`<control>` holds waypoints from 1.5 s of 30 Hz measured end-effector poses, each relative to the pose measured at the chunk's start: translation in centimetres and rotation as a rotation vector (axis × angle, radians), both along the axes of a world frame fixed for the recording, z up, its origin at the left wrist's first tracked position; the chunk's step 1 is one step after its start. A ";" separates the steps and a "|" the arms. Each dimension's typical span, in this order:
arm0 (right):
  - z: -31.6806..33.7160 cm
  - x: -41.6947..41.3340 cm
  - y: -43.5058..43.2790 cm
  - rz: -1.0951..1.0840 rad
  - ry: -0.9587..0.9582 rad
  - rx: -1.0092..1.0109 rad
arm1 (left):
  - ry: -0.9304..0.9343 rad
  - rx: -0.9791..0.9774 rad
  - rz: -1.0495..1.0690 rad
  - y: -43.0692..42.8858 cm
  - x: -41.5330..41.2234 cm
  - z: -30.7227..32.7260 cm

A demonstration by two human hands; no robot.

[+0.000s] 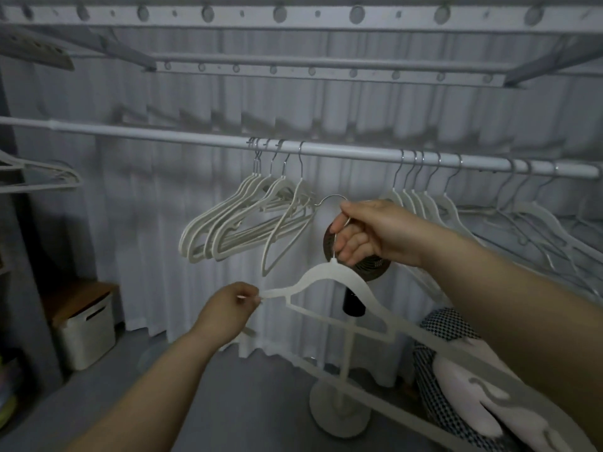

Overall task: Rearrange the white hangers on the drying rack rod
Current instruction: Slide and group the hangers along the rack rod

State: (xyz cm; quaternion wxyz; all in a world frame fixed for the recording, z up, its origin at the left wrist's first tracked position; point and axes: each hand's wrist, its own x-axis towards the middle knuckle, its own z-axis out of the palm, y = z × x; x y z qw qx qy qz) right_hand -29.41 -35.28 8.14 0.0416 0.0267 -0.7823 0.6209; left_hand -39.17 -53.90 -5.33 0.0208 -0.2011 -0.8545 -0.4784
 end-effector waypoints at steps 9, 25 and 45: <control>-0.6 0.1 0.4 -0.215 0.158 0.078 | -0.262 0.264 -0.475 4.7 5.9 3.8; 0.4 -7.5 5.8 -0.310 0.241 0.179 | -0.041 -0.099 -0.151 12.2 3.9 5.3; 4.4 -13.5 15.3 -0.445 0.281 0.225 | -0.044 0.217 -0.121 19.9 -2.7 12.0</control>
